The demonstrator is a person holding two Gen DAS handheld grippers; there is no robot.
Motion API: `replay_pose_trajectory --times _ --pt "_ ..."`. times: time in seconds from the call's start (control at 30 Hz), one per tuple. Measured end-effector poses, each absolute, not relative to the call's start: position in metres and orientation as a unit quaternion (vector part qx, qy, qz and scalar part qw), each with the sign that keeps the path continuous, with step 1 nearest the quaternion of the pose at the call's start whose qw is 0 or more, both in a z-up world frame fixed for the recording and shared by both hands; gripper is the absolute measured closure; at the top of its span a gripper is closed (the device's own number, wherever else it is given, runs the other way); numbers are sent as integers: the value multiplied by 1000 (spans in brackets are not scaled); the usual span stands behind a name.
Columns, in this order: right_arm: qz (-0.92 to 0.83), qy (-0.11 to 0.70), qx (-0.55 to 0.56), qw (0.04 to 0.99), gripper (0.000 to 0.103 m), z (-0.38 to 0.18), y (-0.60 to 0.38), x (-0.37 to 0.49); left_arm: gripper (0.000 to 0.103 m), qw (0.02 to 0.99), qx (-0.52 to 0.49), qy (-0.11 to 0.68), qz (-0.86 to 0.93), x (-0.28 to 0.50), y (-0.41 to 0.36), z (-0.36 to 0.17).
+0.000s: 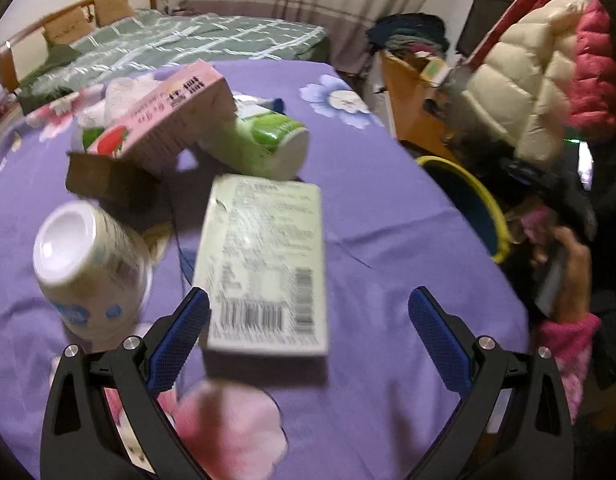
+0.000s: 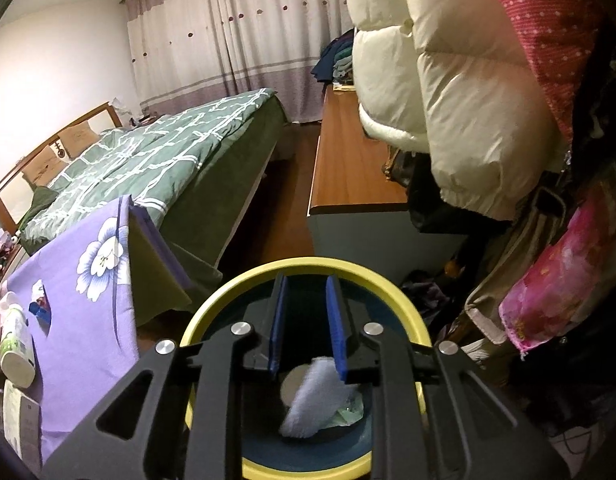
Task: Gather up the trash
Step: 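Drop the foam sheet into the yellow bin while the left tool grasps the cardboard box, then carry the cardboard box over the yellow bin and open the left tool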
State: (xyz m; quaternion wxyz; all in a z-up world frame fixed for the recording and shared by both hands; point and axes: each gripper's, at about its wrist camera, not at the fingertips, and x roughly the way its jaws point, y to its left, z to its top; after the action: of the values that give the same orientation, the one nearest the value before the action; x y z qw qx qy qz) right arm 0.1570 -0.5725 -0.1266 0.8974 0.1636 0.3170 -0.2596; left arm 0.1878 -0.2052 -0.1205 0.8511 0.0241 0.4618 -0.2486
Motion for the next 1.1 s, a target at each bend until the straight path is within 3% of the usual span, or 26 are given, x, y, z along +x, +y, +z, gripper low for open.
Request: replay_pose_trajectory --times 0.4,0.5,0.6,1.1 --pt "-243 322 167 900 79 -131 -572 158 5 841 59 491 -219 231 -219 -149" --pt "-238 324 168 900 79 -133 -572 157 14 841 68 492 -216 234 -222 -154" --pt "-233 324 176 900 79 -134 -575 154 32 845 78 485 -213 232 -224 -153" --pt "-241 305 185 903 79 -124 -585 100 32 825 103 457 -314 204 -306 -117"
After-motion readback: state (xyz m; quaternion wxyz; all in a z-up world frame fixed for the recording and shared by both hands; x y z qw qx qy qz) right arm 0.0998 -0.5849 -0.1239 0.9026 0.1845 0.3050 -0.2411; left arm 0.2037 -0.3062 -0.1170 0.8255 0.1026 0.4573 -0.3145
